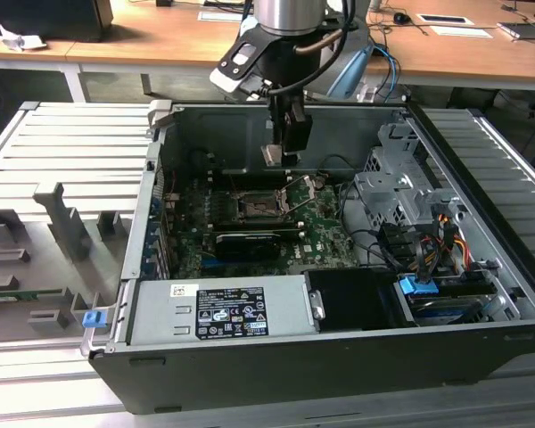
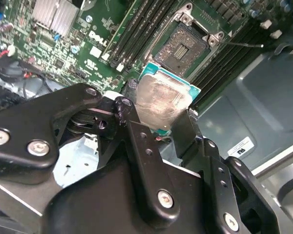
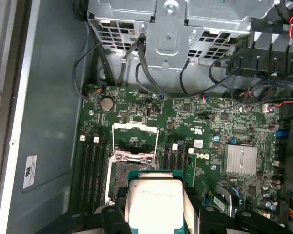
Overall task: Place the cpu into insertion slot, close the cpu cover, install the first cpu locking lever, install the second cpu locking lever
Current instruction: 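Place the cpu into insertion slot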
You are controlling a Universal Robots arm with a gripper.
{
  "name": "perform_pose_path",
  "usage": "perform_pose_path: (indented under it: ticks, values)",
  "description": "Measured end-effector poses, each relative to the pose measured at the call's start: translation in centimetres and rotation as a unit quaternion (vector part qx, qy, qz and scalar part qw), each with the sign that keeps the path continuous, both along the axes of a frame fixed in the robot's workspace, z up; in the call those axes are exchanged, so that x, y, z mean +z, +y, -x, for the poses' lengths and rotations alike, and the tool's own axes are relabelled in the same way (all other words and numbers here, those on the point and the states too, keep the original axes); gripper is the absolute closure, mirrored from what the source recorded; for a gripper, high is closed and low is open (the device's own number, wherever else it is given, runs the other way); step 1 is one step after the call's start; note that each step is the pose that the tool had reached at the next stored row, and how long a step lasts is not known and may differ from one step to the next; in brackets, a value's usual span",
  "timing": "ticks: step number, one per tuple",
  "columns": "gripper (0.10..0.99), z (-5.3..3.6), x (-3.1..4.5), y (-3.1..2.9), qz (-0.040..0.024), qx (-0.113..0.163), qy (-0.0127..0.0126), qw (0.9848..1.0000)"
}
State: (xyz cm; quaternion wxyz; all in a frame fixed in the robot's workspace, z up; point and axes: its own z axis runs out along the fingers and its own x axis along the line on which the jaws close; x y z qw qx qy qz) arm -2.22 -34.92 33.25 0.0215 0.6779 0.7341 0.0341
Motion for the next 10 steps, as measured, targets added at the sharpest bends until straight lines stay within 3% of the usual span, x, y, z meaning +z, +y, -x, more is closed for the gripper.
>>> perform_pose_path:
  ticks: [4, 10]
  values:
    - [0.557, -0.01, -0.54, 0.01, 0.0013, -0.042, 0.0001, 0.9991]
    - [0.557, 0.01, -1.42, 0.02, -0.0002, -0.042, 0.0005, 0.9991]
